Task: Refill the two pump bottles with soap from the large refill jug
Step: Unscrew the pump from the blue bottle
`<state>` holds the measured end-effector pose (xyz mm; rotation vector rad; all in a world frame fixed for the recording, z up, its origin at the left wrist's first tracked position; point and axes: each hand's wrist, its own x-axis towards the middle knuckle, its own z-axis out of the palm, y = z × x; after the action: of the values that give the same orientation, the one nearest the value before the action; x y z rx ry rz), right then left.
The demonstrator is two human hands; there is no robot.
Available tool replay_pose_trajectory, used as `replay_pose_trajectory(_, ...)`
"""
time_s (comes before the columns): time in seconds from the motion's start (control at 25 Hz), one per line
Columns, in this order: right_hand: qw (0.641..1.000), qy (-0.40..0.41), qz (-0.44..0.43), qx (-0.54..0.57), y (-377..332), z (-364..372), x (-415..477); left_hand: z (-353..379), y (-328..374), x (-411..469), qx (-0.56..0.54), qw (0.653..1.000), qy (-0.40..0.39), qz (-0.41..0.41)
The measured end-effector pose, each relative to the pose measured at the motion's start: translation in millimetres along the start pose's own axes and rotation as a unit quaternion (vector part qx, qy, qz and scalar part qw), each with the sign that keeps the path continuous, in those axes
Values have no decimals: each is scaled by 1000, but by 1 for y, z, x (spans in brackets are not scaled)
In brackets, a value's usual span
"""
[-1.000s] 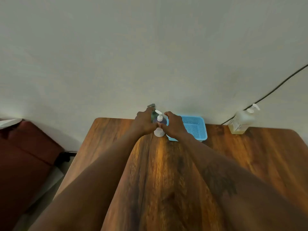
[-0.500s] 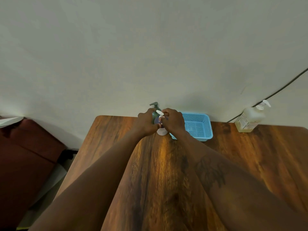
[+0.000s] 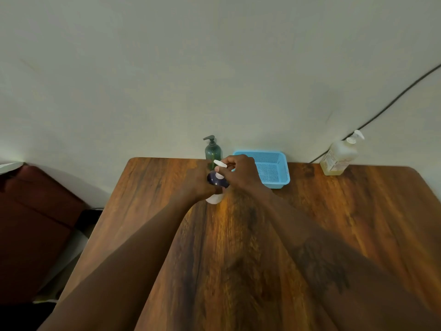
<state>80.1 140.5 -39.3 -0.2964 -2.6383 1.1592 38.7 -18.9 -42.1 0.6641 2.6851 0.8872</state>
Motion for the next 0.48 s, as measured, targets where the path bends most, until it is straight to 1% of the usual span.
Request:
replay_pose_trajectory(0.16, 999, 5, -18, 27, -1, -22, -40, 25, 7, -39, -19, 1000, 12, 13)
replay_pose_trajectory(0.36, 997, 31, -38, 54, 12, -37, -89, 67, 14, -76, -58, 996, 63, 40)
replay_pose_trajectory(0.48, 995, 53, -60, 64, 23, -46, -113, 91, 17, -93, -76, 990, 92, 77)
